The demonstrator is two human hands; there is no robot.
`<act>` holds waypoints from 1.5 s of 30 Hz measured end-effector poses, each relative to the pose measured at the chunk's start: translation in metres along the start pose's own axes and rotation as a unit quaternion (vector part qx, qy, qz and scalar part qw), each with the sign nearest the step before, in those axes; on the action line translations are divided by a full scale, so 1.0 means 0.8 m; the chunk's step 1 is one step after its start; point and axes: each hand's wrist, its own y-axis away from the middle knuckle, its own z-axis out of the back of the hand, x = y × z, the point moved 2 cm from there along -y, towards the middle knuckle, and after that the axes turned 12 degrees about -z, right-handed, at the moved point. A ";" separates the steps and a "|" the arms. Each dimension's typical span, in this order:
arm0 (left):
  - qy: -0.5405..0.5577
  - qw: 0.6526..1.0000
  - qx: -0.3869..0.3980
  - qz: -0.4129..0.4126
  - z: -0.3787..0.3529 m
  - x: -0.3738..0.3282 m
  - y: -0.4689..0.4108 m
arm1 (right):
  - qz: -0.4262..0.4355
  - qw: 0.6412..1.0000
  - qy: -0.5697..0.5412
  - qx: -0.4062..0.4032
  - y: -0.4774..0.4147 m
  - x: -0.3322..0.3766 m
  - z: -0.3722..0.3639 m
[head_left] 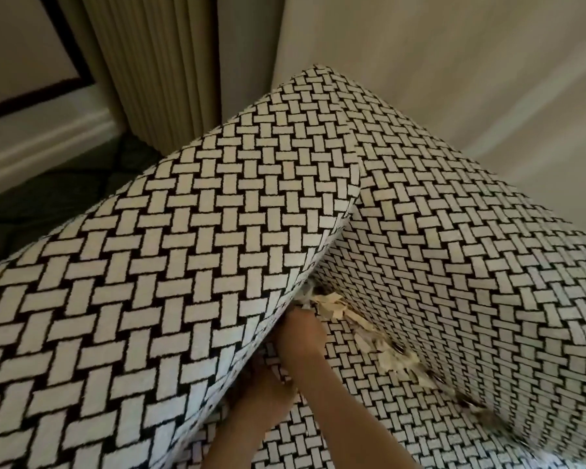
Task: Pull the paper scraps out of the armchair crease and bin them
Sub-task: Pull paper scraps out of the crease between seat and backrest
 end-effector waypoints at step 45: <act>0.794 0.544 -0.264 -0.070 -0.017 -0.060 0.005 | 0.160 0.757 -0.565 0.287 0.006 -0.085 0.002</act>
